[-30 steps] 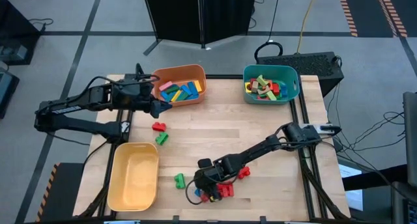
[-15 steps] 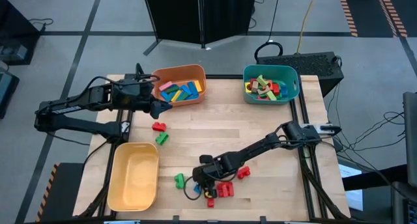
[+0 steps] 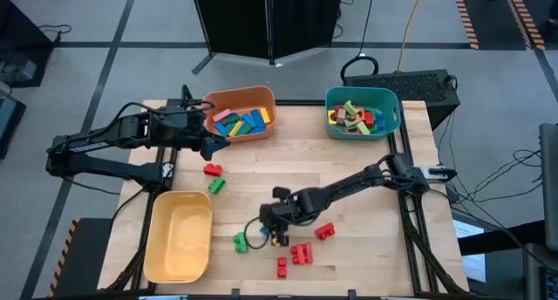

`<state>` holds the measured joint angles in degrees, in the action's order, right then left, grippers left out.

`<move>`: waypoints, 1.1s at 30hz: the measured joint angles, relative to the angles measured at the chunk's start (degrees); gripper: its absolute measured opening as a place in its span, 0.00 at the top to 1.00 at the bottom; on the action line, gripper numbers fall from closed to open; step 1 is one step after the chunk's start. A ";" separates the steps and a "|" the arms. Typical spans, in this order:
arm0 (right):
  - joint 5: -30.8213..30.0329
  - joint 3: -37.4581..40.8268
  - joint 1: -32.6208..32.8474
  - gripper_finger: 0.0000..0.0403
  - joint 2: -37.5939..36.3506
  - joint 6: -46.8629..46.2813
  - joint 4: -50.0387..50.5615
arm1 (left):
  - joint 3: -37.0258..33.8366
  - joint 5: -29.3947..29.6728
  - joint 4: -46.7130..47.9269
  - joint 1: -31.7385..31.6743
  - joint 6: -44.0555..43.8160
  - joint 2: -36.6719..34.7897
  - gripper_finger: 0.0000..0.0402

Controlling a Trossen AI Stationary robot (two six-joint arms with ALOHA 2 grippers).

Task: Sort blocks by size
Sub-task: Put the blue arch block into the blue bin

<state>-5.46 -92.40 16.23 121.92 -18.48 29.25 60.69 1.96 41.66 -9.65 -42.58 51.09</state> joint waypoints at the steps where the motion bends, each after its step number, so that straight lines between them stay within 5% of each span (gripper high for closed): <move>1: -0.64 0.02 -0.44 0.79 -0.58 0.51 1.53 | 0.00 0.00 -0.01 0.00 0.02 -0.01 0.57; 18: -6.15 0.04 -10.68 0.79 -6.47 12.08 16.49 | -0.04 0.03 1.93 0.00 0.04 -0.02 0.57; 33: -6.50 0.04 -27.05 0.79 -12.89 25.57 21.22 | -0.04 5.79 10.27 -0.02 -0.63 -0.02 0.57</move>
<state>-11.97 -92.36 -10.82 109.02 7.09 50.47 60.64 7.74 51.93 -9.67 -43.21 51.07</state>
